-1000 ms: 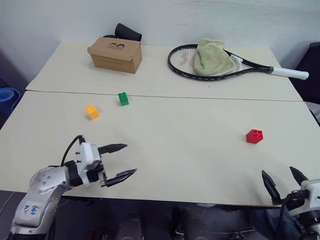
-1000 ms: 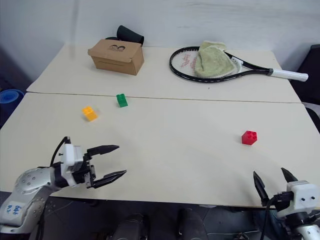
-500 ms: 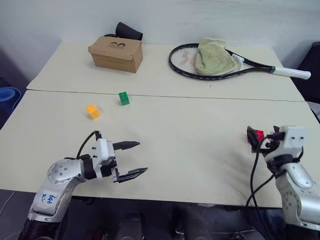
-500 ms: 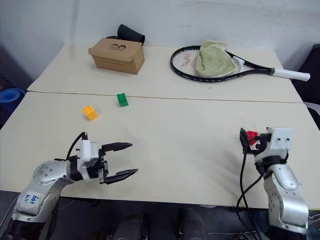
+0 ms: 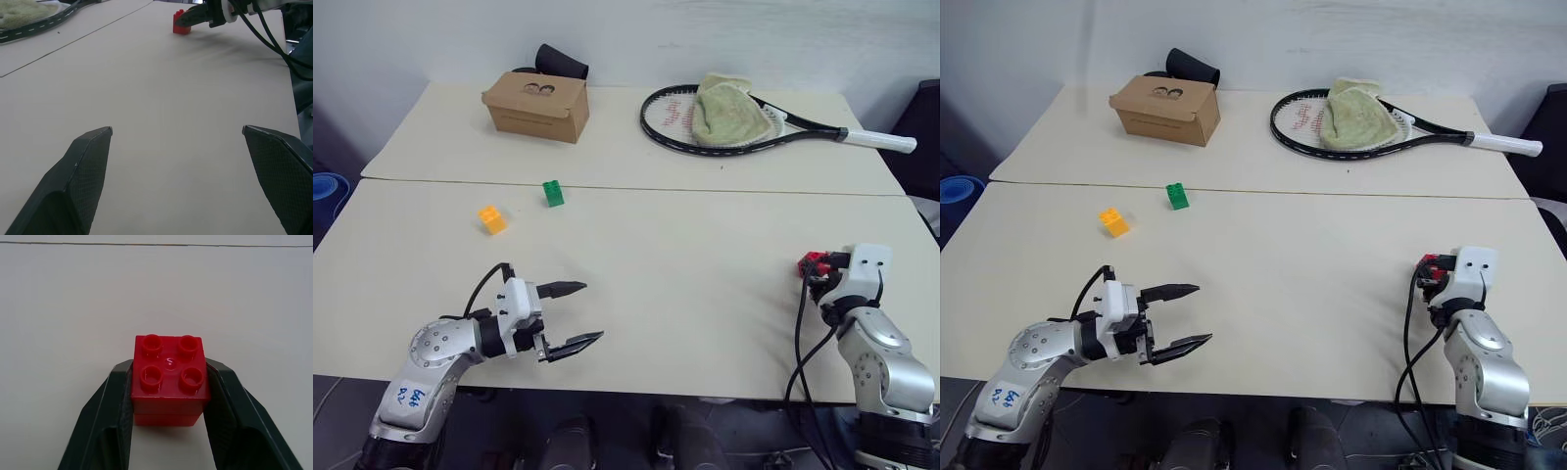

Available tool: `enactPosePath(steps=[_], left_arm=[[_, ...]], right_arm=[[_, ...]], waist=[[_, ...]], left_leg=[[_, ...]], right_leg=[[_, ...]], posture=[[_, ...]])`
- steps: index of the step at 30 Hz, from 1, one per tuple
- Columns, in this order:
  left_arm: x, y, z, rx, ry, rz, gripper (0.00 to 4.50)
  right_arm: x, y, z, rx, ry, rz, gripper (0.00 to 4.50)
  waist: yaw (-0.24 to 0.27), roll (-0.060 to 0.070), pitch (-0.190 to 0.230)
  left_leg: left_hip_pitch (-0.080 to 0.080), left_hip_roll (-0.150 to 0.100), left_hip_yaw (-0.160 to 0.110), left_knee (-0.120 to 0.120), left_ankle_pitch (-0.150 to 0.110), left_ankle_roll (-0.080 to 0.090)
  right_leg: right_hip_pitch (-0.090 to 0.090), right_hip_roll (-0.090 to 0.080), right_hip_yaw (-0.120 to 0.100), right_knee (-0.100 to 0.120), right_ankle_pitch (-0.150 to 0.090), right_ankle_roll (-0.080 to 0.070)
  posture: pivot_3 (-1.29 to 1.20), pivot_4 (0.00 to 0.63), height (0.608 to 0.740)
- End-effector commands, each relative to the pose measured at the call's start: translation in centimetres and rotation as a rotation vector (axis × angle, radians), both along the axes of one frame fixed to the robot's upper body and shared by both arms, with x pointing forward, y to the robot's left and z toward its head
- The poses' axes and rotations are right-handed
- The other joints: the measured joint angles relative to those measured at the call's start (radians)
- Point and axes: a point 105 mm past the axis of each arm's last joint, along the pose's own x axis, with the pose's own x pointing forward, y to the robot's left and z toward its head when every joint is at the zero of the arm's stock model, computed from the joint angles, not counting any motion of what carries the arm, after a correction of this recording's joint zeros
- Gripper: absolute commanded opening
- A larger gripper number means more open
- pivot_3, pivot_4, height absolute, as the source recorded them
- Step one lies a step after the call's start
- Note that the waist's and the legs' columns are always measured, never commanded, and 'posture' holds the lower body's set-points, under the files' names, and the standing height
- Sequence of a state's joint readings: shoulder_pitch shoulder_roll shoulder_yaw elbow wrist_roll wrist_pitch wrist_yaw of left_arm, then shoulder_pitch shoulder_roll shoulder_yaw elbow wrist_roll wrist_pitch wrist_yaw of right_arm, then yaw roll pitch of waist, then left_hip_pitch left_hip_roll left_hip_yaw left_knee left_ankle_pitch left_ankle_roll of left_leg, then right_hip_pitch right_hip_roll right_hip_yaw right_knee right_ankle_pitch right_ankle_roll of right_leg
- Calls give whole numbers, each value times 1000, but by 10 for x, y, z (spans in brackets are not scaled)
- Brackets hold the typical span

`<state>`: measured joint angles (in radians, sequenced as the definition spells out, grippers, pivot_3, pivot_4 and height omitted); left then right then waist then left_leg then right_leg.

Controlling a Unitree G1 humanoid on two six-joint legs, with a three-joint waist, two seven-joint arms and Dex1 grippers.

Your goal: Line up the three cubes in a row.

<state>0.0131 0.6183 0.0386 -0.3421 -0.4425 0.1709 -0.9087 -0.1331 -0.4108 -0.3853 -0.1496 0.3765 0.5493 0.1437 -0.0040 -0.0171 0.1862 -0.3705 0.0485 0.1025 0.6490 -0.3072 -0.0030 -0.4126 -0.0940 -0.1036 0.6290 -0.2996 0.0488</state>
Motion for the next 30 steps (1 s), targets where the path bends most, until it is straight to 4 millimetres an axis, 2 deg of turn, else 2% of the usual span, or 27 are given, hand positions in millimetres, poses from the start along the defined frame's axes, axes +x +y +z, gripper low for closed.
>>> enactPosePath(steps=[1, 2, 3, 5, 6, 9, 14, 20, 23, 26, 30], left_arm=[[-1, -2, 7, 6, -44, -6, 4500], [-1, 0, 6, 9, -42, -2, 4500], [-1, 2, 6, 12, -40, 1, 4500], [0, 4, 4, 21, -30, 0, 4500], [0, 5, 3, 26, -27, -2, 4500], [1, 6, 1, 39, -23, -5, 4500], [0, 7, 3, 38, -25, 5, 4500], [-6, 14, 2, 51, -21, 40, 4500], [-7, 18, 3, 54, -23, 64, 4500], [-8, 22, 4, 61, -24, 79, 4500], [-11, 31, 3, 66, -21, 121, 4500]], right_arm=[[0, 32, 48, -45, -175, 329, 1471], [-8, 57, 60, -125, -218, 546, 1471], [-22, 84, 62, -236, -220, 806, 1471], [-41, 108, 47, -446, -146, 1165, 1471], [-43, 110, 41, -480, -110, 1251, 1471], [-27, 120, 37, -447, -59, 1381, 1471], [-2, 129, 14, -478, 26, 1520, 1471], [7, 133, -10, -460, 54, 1598, 1471], [9, 135, -11, -454, 35, 1622, 1471], [12, 135, -10, -459, 23, 1628, 2521], [11, 135, 6, -457, -70, 1629, 3900]], waist=[[0, 1, 0], [-1, 2, 1], [-2, 3, 2], [-2, 3, 2], [-2, 1, 1], [-4, -2, 1], [-2, -2, 1], [0, -2, 1], [-4, -2, 1], [-7, -2, 1], [-9, -1, 2]], left_leg=[[0, 0, 0, 0, 0, 0], [0, 0, 0, 0, 0, 0], [0, 0, 1, 0, 0, 1], [1, 0, 1, 0, -1, 1], [1, 1, 1, 0, -1, 1], [1, 2, 0, 1, -1, -1], [1, 1, 2, 3, 0, 1], [0, 1, 3, 4, 2, -3], [1, 1, 3, 6, 2, -2], [1, 1, 3, 6, 1, -2], [0, 1, 2, 5, 2, -3]], right_leg=[[0, 0, 0, 0, 0, 0], [0, 0, 0, 0, 0, 0], [0, 0, 1, 0, 0, 0], [0, 1, 1, -1, 0, 1], [0, 3, 1, -1, 0, 1], [2, 5, 0, -2, 0, 0], [1, 2, 0, -1, 2, 0], [1, 0, 0, -3, 2, 1], [2, 0, 0, -2, 3, 1], [2, 0, 0, -1, 3, 1], [1, -1, 0, -1, 3, 1]], posture=[[0, 150, 740], [0, 150, 740], [0, 150, 740], [0, 150, 740], [0, 150, 740], [0, 150, 740], [0, 150, 740], [0, 150, 740], [0, 150, 740], [0, 150, 740], [0, 150, 740]])
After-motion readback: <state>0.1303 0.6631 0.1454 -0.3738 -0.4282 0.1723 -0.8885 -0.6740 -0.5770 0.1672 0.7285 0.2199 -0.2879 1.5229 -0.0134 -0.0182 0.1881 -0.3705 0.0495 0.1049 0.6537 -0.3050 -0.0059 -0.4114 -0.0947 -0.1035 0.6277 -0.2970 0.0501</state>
